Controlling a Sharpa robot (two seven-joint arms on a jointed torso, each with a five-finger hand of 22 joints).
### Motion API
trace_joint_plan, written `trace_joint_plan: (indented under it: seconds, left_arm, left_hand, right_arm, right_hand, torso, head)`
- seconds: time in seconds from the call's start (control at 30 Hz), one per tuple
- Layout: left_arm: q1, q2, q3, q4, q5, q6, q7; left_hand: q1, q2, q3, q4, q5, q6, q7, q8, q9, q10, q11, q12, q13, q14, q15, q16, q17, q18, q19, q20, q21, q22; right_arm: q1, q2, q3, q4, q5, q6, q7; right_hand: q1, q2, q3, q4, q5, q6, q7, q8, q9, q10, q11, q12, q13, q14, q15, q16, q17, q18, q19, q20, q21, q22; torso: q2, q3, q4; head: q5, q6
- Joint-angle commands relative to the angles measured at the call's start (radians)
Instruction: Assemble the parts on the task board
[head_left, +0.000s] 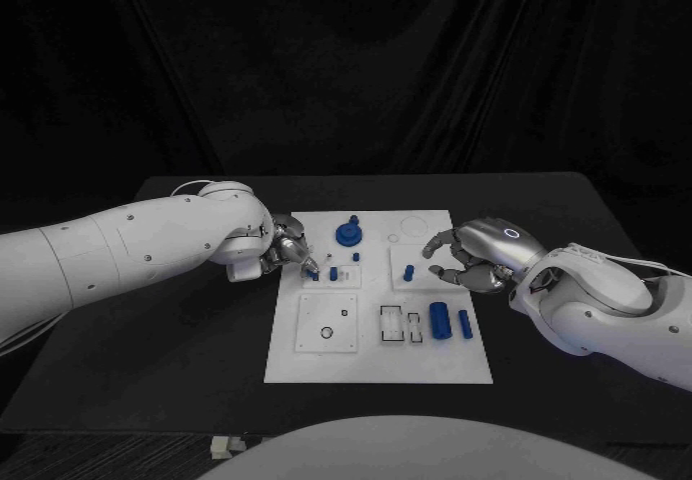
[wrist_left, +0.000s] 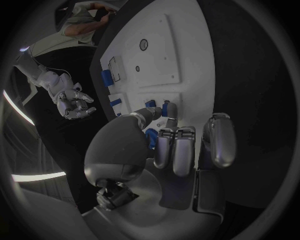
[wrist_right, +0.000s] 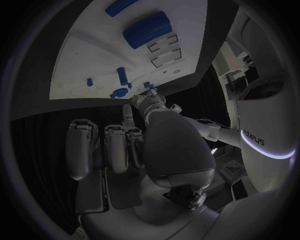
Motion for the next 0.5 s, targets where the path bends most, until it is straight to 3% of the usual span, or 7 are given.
trace_joint_plan:
  seconds: [0.03, 0.5]
  left_arm:
    - [-0.003, 0.002, 0.001, -0.001, 0.003, -0.003, 0.018]
    - [-0.016, 0.001, 0.001, -0.004, 0.003, -0.005, 0.019]
  left_hand:
    - [-0.001, 0.009, 0.099, -0.096, 0.004, 0.000, -0.006, -0.003, 0.000, 0.094, 0.005, -0.004, 0.254, 0.105, 0.003, 0.003, 0.263, 0.010, -0.004, 0.001, -0.007, 0.180]
    - [-0.002, 0.009, 0.100, -0.097, 0.002, -0.001, -0.006, -0.004, 0.000, 0.093, 0.005, -0.005, 0.252, 0.105, 0.003, 0.003, 0.263, 0.010, -0.006, 0.001, -0.009, 0.179]
  right_arm:
    - [-0.003, -0.001, 0.000, 0.001, -0.003, -0.005, -0.012]
    - [-0.004, 0.000, 0.000, 0.000, -0.003, -0.005, -0.012]
  right_hand:
    - [0.001, 0.001, 0.005, -0.002, 0.006, 0.006, -0.002, -0.007, -0.001, 0.105, 0.008, 0.003, 0.263, 0.073, 0.006, -0.004, 0.088, 0.005, 0.037, 0.008, -0.004, 0.214]
    - [0.002, 0.001, 0.006, -0.003, 0.007, 0.008, -0.002, -0.008, -0.002, 0.105, 0.010, 0.003, 0.263, 0.072, 0.007, -0.004, 0.087, 0.005, 0.036, 0.009, -0.005, 0.214]
  torso:
    - [0.000, -0.0001, 0.0006]
    - [0.000, -0.0001, -0.0001]
  head:
    - [-0.001, 0.000]
    - [0.000, 0.000]
